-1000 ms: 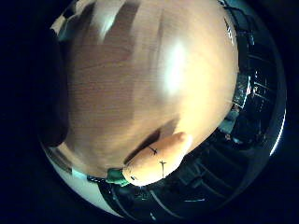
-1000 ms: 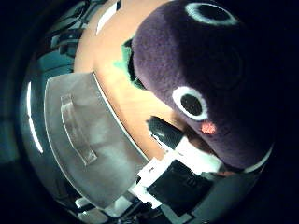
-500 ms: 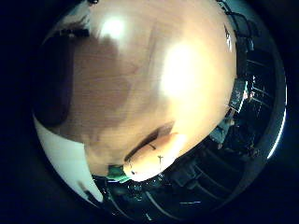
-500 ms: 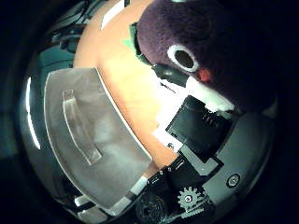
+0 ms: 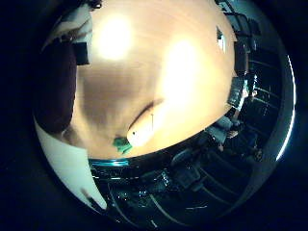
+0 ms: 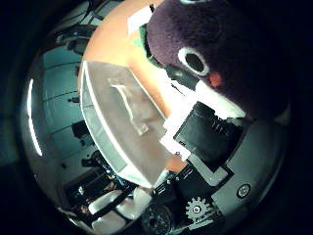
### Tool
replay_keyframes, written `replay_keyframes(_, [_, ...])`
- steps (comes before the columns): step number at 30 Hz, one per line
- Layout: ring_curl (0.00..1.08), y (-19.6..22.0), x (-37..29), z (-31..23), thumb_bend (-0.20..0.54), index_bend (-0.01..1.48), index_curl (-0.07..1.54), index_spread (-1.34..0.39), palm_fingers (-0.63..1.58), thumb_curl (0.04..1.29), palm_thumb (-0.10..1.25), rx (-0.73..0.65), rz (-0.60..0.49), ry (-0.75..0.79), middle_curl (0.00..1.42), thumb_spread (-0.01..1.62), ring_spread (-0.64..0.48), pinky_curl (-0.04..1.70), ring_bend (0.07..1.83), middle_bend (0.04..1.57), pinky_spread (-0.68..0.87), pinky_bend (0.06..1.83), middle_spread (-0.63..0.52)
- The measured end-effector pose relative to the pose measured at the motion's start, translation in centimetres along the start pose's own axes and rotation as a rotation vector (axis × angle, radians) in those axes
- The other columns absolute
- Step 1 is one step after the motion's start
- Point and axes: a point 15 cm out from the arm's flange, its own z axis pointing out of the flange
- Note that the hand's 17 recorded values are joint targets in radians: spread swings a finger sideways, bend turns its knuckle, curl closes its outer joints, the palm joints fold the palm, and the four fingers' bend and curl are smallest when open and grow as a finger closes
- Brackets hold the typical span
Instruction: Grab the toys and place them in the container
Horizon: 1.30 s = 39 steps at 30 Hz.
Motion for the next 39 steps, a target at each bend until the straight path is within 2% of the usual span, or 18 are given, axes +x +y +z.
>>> replay_keyframes(7, [0.74, 3.4, -2.4, -12.0, -0.013, 1.13, 0.8, -0.22, 1.1, 0.61, 1.05, 0.115, -0.011, 0.057, 0.74, 1.05, -0.22, 0.95, 1.38, 1.35, -0.18, 1.21, -0.13])
replay_keyframes(14, [0.76, 6.9, -9.0, -20.5, -0.014, 1.12, 0.8, -0.23, 1.1, 0.64, 1.03, 0.247, -0.106, 0.119, 0.74, 1.05, -0.22, 1.0, 1.38, 1.35, -0.18, 1.18, -0.13])
replay_keyframes(20, [0.77, 8.7, -15.6, -22.5, -0.014, 1.11, 0.8, -0.23, 1.1, 0.66, 1.03, 0.268, -0.193, 0.118, 0.74, 1.04, -0.22, 1.02, 1.36, 1.34, -0.19, 1.17, -0.14])
replay_keyframes(28, [0.77, 8.6, -23.3, -22.8, -0.014, 1.1, 0.81, -0.23, 1.1, 0.67, 1.03, 0.278, -0.275, 0.1, 0.74, 1.04, -0.23, 1.04, 1.36, 1.34, -0.21, 1.16, -0.14])
replay_keyframes(35, [0.78, 8.0, -28.1, -22.4, -0.014, 1.1, 0.81, -0.23, 1.1, 0.68, 1.03, 0.288, -0.334, 0.088, 0.75, 1.04, -0.23, 1.05, 1.35, 1.33, -0.21, 1.15, -0.14])
replay_keyframes(39, [0.78, 7.1, -28.8, -20.0, -0.014, 1.09, 0.81, -0.23, 1.11, 0.68, 1.03, 0.251, -0.34, 0.085, 0.75, 1.04, -0.23, 1.05, 1.35, 1.33, -0.21, 1.15, -0.14])
